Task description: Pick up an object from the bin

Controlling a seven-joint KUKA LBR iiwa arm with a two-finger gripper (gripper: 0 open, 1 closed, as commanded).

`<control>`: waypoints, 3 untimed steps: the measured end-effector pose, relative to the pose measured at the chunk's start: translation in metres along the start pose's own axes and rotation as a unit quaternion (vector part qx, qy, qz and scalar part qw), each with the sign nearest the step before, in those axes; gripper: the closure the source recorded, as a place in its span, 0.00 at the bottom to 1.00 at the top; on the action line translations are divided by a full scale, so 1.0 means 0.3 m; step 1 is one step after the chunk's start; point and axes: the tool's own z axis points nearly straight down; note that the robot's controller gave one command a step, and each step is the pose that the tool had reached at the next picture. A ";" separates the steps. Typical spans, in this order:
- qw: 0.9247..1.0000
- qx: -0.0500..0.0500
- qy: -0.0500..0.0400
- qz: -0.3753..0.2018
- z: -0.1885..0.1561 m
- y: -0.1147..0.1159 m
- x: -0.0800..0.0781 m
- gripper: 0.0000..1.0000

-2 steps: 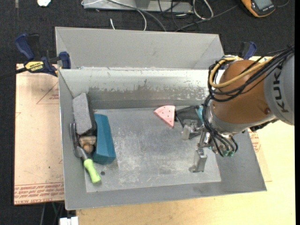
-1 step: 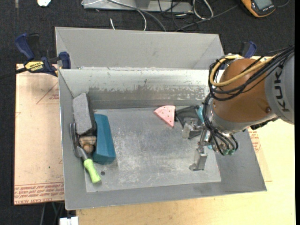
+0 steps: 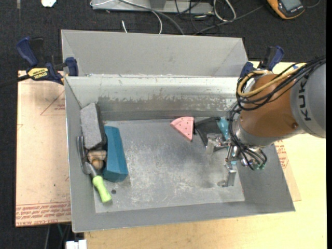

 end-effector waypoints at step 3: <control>1.000 0.001 -0.008 0.030 0.153 -0.254 -0.334 0.00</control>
Offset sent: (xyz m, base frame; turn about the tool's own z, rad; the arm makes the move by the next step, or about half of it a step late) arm 0.0819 -0.0615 -0.0141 -0.0005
